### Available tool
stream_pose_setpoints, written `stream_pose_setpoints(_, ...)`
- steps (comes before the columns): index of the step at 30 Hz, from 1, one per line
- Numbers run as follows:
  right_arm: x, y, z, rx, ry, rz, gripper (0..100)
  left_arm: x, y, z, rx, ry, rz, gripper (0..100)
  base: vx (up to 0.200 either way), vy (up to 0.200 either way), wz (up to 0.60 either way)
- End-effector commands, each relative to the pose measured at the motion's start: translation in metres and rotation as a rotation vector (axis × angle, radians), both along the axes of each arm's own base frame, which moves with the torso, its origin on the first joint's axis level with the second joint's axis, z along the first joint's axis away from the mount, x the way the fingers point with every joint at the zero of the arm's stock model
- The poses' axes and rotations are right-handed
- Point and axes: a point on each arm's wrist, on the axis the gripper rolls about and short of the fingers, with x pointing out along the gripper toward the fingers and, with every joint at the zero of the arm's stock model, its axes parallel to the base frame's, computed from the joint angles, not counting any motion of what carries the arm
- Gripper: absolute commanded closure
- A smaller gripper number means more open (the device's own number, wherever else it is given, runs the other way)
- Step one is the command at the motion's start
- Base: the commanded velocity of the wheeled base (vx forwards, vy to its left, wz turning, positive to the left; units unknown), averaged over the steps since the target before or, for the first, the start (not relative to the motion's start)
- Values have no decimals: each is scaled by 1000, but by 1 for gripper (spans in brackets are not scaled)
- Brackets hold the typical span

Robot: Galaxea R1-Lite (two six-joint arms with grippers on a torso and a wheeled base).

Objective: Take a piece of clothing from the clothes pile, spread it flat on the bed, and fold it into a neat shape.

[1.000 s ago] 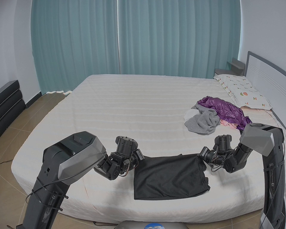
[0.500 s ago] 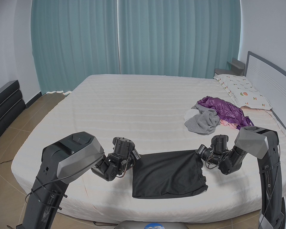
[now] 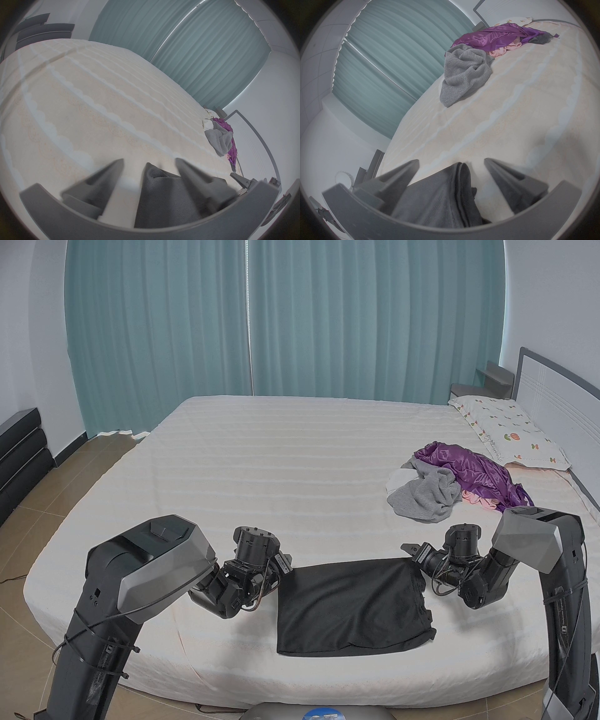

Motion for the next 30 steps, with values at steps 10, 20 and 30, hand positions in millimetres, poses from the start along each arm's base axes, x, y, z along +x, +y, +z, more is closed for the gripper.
stream_pose_setpoints(10, -92, -11, 54, 110, 5, 282, 0, -9, 11, 25, -107, -7, 65, 0, 0, 0, 0)
stream_pose_setpoints(20, -120, -5, 46, 20, 37, 451, 0, -1, 30, 23, -118, -35, 101, 0, 0, 0, 0)
stream_pose_setpoints(30, -129, -9, 37, -49, 65, 488, 0, -2, 30, 22, -122, -22, 88, 0, 0, 0, 0)
